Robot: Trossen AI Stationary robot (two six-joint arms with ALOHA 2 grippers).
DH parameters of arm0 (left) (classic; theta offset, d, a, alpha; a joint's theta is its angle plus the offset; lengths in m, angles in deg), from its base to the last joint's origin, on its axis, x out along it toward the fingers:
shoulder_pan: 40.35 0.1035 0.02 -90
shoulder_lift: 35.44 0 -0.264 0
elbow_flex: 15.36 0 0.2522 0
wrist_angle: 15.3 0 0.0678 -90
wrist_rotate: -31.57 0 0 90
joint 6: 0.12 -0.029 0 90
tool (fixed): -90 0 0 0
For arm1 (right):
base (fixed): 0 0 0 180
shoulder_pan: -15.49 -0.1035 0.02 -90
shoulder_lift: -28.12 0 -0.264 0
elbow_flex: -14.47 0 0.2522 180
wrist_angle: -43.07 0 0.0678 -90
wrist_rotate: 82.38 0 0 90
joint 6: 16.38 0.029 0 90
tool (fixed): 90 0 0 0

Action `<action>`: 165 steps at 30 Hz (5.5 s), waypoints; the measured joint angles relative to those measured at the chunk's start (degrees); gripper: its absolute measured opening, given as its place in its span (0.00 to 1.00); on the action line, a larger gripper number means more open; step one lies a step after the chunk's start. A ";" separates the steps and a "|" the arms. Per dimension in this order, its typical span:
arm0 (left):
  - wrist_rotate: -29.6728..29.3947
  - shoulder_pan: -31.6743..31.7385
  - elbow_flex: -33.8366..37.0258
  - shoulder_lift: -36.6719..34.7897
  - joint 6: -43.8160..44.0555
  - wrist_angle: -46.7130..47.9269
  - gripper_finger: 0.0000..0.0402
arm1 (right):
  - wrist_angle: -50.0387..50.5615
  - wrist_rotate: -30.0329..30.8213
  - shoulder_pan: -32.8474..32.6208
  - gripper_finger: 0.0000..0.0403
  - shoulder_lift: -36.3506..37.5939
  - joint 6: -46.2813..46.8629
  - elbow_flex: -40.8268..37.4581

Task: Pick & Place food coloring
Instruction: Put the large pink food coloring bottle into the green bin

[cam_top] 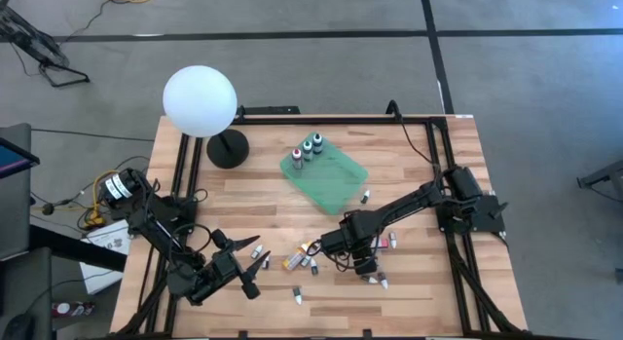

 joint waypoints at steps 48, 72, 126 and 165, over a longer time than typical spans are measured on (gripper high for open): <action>0.15 -0.02 0.00 0.01 0.12 -0.01 0.54 | 6.74 0.04 -0.52 0.28 0.01 -1.20 13.99; 0.44 -0.02 -0.02 0.00 0.32 -0.15 0.54 | 13.28 10.55 -0.26 0.28 9.87 -2.68 21.90; -0.63 -0.07 -0.02 0.01 6.31 7.51 0.54 | -6.36 5.59 -3.96 0.18 5.95 -27.96 6.21; -1.16 0.00 0.02 0.01 5.34 7.95 0.54 | -12.69 12.52 -3.26 0.54 -2.08 -49.12 6.17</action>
